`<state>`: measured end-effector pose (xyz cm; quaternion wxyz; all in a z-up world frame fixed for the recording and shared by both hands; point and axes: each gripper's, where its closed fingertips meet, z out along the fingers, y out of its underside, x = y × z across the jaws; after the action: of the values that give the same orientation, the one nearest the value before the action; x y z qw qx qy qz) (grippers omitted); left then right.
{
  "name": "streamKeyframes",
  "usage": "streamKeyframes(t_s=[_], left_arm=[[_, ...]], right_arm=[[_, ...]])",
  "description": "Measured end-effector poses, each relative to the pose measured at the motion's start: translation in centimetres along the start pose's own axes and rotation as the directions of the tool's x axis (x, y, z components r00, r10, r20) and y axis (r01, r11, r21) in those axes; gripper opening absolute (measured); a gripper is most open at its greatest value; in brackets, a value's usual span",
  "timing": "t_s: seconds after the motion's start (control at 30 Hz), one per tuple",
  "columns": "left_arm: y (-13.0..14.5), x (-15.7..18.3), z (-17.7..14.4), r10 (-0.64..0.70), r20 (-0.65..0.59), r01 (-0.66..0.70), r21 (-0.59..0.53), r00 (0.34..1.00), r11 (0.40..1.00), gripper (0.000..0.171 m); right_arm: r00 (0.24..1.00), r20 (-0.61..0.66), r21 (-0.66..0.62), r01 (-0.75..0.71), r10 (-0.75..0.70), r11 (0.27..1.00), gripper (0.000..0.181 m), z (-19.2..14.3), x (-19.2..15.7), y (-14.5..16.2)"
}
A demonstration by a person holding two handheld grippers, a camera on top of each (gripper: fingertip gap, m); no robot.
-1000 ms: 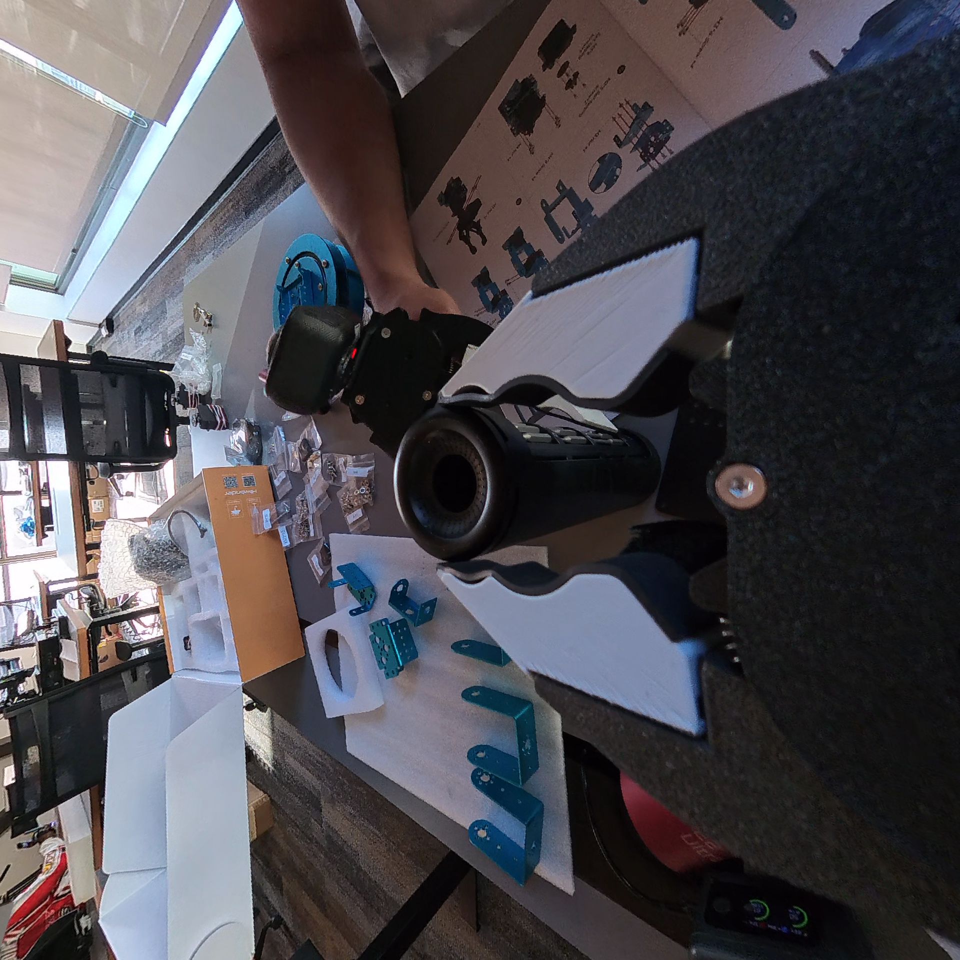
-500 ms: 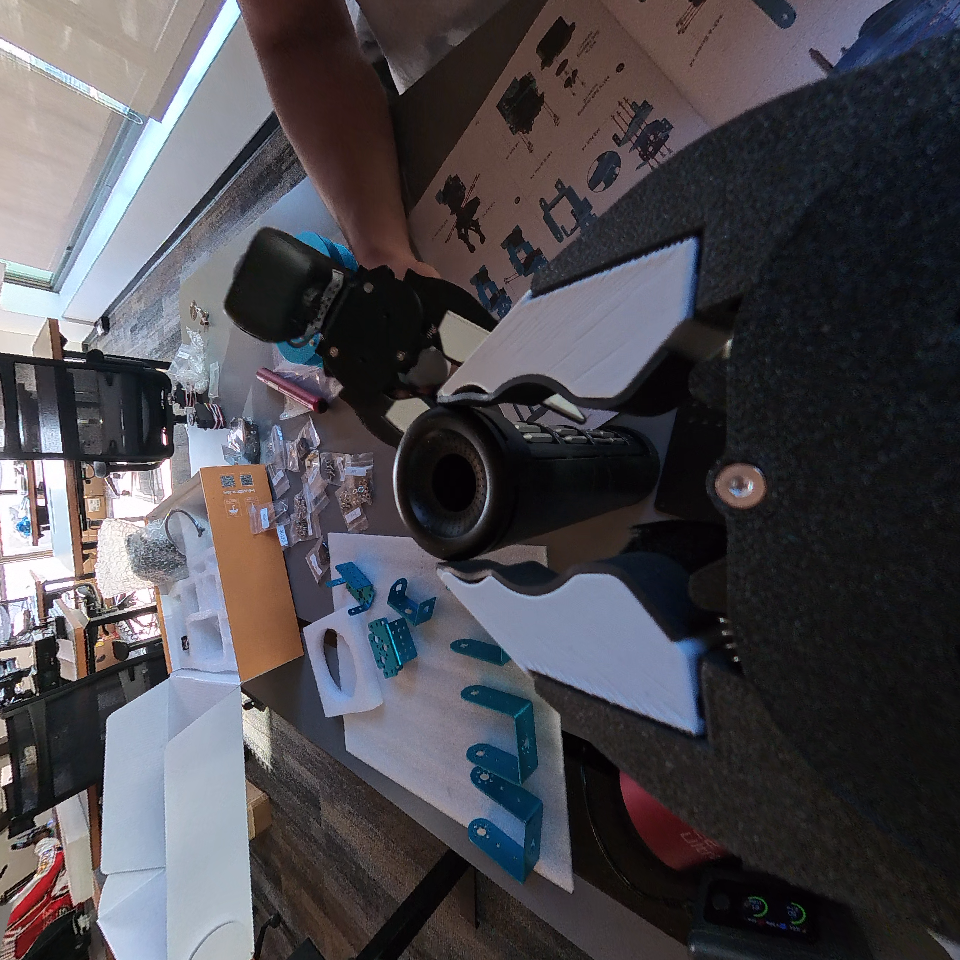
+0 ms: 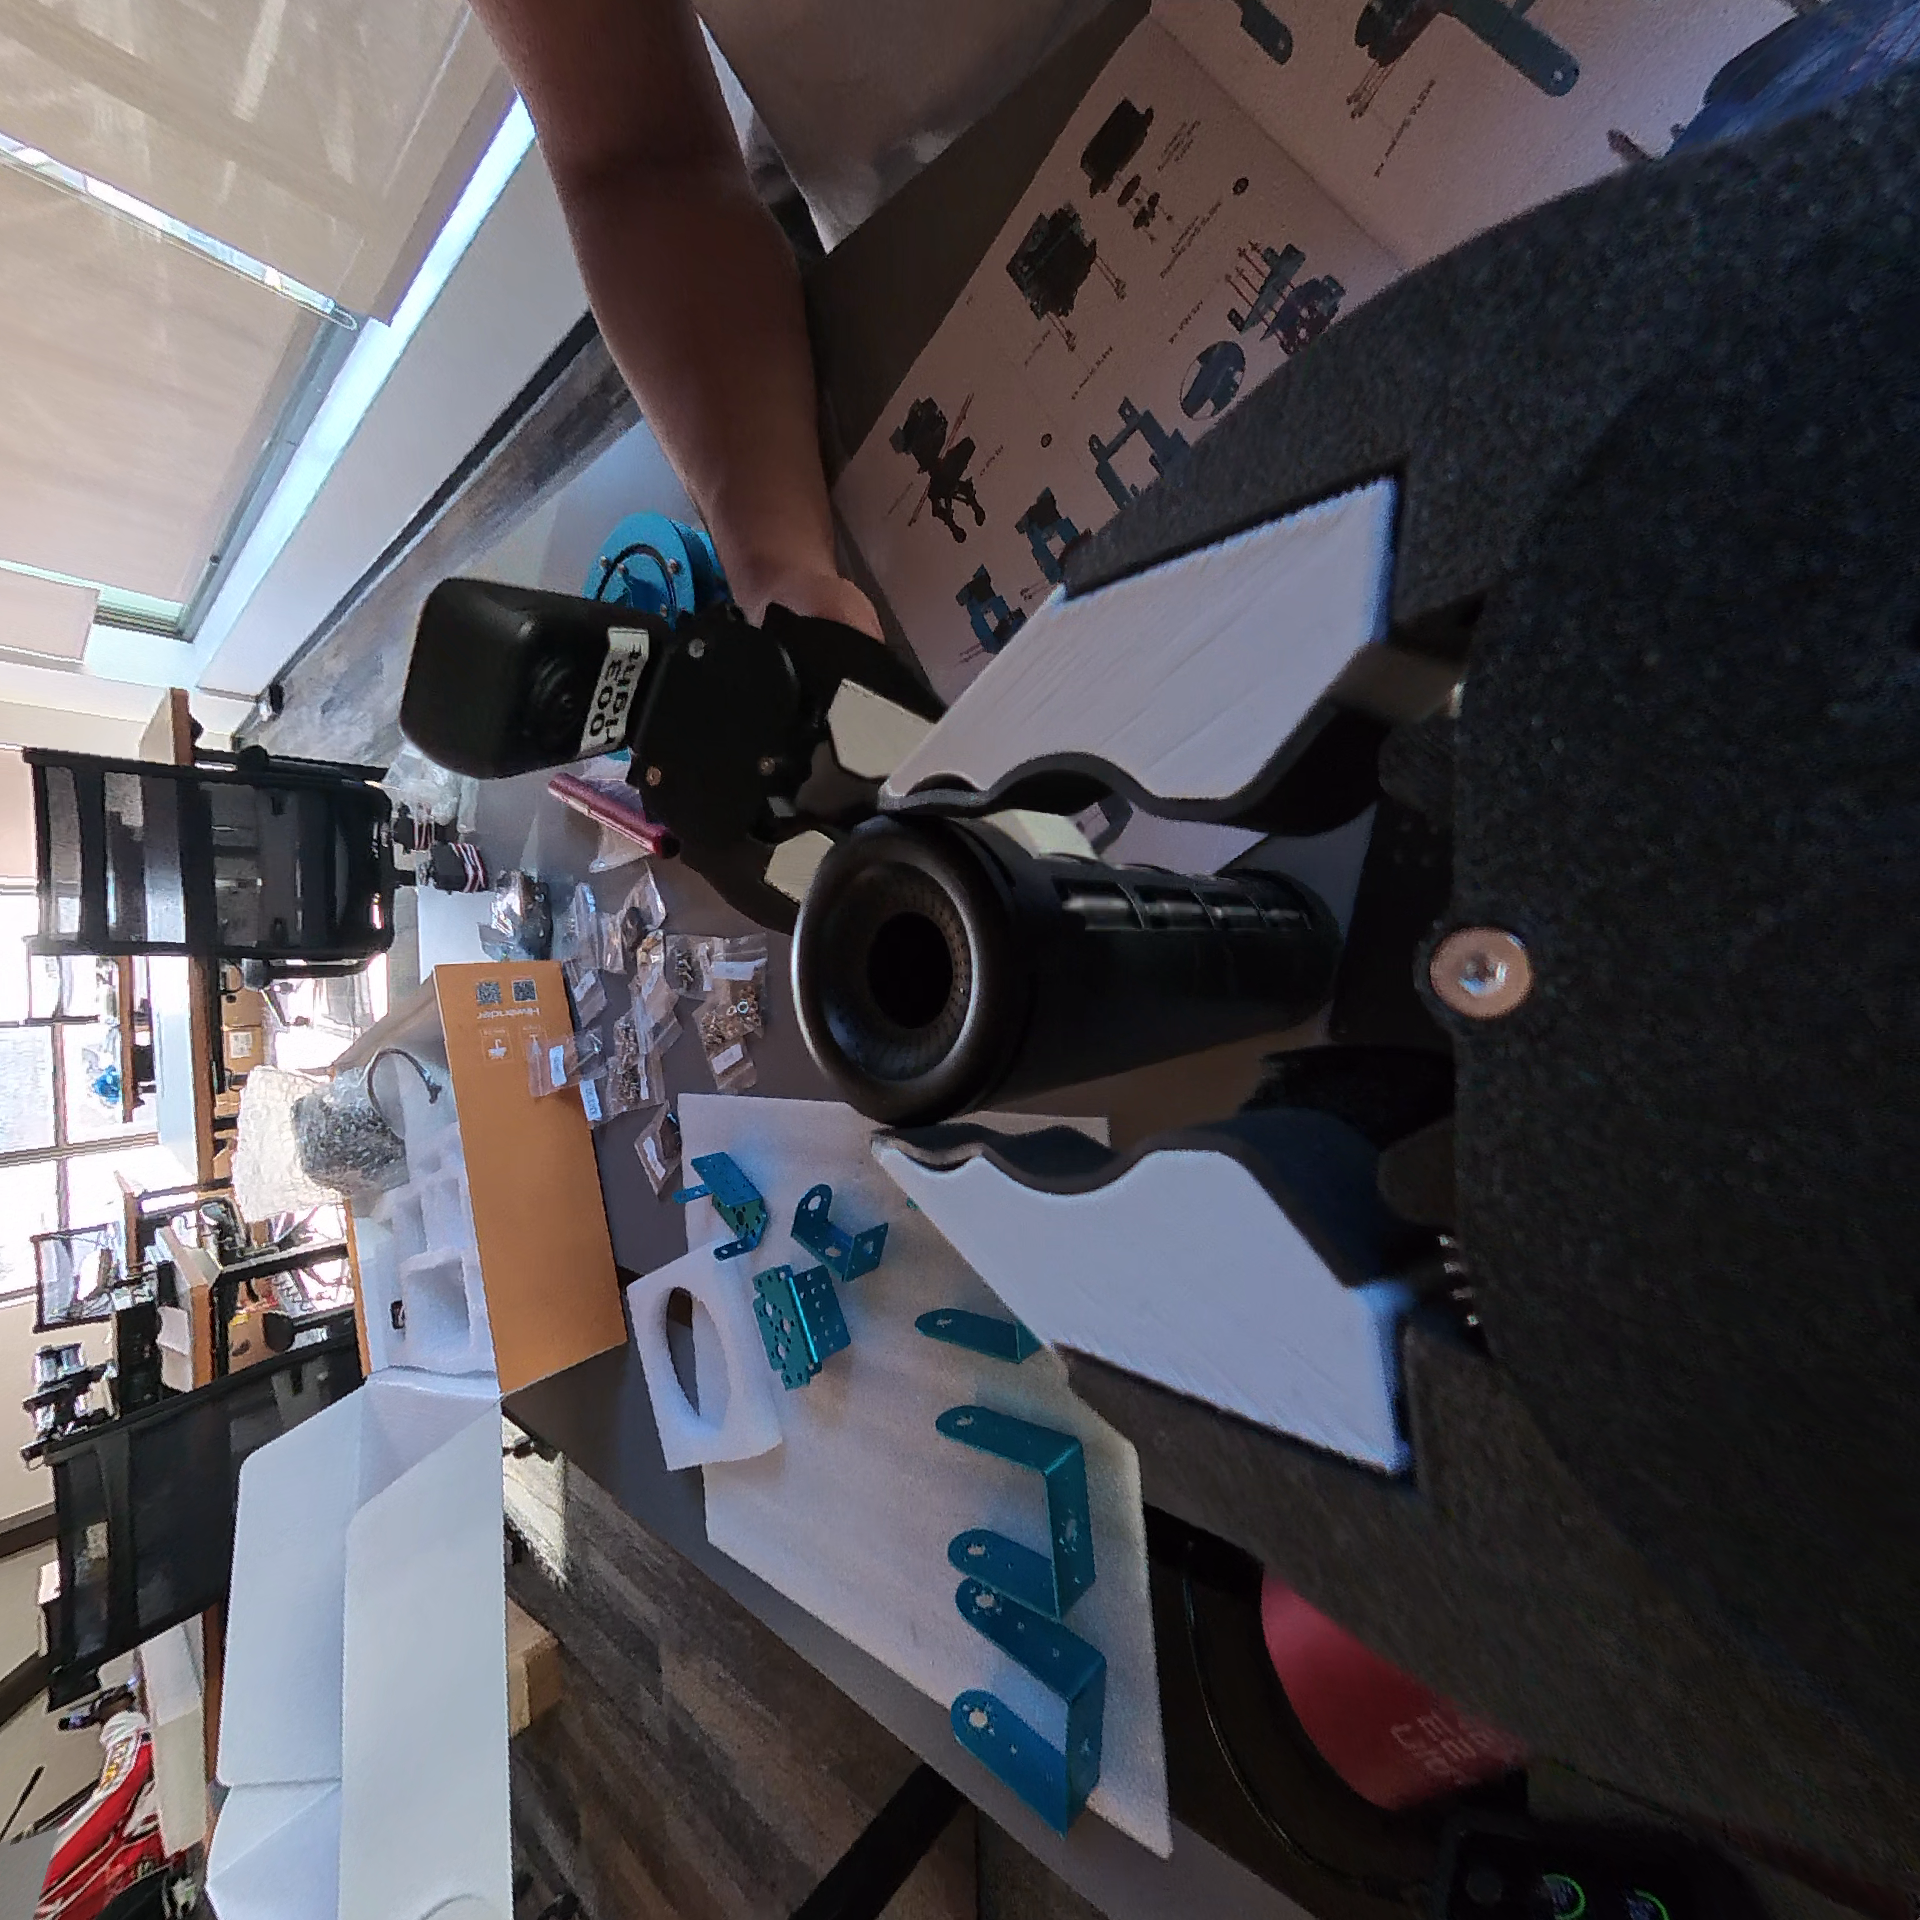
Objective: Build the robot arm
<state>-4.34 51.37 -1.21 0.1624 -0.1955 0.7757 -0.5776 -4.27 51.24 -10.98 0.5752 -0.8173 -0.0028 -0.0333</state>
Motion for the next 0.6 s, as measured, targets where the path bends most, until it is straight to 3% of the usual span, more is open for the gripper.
streamKeyframes(t_s=[0.03,0.07,0.3,0.47,0.6], left_arm=[[0.0,-0.1,-0.1,-0.006,-0.002,0.006,0.004,1.000,1.000,0.059],[0.1,-0.1,-0.1,-0.011,-0.006,0.011,0.008,1.000,1.000,0.059],[0.1,0.0,-0.1,-0.010,-0.008,0.010,-0.001,1.000,1.000,0.059],[0.2,0.0,-0.1,-0.008,-0.008,0.008,-0.002,1.000,1.000,0.059],[0.2,0.0,-0.1,-0.007,-0.011,0.007,0.006,1.000,1.000,0.059]], right_arm=[[1.000,0.017,0.000,-0.003,0.003,1.000,0.005,-0.2,-0.1,0.0],[1.000,-0.011,0.007,-0.009,0.009,1.000,0.000,-0.2,0.3,0.0],[0.997,-0.073,-0.004,0.019,-0.020,1.000,0.000,-0.1,0.8,0.1],[0.995,-0.099,-0.010,-0.021,0.020,1.000,0.019,-0.5,1.3,0.1],[0.998,-0.047,-0.034,-0.037,0.036,0.999,0.036,-0.6,0.0,0.5]])
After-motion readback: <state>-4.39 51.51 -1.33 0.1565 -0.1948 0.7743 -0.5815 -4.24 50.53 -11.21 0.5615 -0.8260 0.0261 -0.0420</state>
